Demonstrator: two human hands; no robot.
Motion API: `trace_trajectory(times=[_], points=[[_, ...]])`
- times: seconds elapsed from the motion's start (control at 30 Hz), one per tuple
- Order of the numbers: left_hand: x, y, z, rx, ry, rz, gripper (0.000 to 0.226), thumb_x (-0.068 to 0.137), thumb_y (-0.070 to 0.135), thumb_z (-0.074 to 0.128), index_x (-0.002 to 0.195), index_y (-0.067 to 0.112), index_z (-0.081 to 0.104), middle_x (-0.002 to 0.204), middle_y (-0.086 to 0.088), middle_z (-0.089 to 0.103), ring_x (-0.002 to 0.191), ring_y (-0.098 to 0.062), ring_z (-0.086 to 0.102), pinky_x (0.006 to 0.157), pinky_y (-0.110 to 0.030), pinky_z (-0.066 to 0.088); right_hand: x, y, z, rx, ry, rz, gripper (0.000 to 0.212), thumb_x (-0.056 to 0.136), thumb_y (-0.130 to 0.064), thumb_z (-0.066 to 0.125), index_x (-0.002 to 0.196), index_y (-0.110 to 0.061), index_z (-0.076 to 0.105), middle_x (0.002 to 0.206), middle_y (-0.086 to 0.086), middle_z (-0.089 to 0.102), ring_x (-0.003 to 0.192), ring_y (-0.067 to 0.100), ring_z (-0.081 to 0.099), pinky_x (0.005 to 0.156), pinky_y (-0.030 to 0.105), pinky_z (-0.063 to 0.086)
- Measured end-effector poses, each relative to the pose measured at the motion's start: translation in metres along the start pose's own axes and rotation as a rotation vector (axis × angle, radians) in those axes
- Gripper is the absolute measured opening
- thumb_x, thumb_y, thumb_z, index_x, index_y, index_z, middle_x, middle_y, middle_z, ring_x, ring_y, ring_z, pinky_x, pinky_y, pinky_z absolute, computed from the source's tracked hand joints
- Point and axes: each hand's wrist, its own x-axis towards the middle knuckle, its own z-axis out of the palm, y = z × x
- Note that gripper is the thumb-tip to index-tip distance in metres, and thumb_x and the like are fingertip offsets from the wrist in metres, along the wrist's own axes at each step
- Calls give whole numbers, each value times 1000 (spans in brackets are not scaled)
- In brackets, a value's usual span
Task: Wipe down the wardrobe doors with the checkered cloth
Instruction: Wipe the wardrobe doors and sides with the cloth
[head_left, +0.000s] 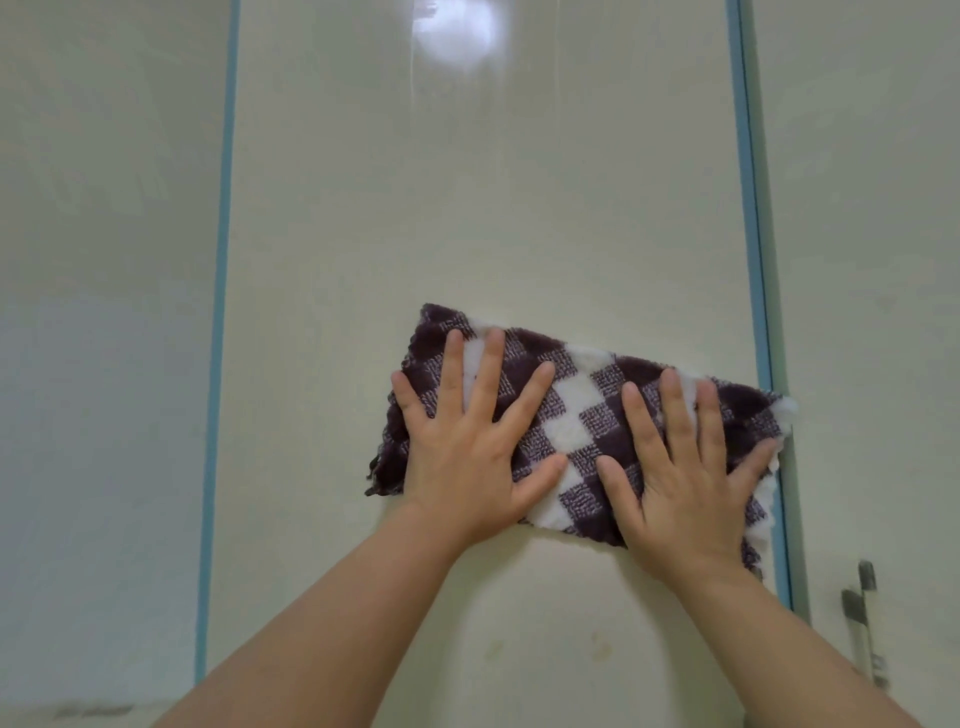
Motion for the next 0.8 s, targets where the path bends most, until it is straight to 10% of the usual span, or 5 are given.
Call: trace_trajectory(times=[0.8], points=[[-73,-83,-7,14,-31,116,73,80,70,33,144,35,22,154,-9,17,141,-34,13,104,-66,4,-73,-103,27,13,-22,149,62,92,-60,7,148,-33,2,157,-3,-8,142,31,7,103,68,-3]])
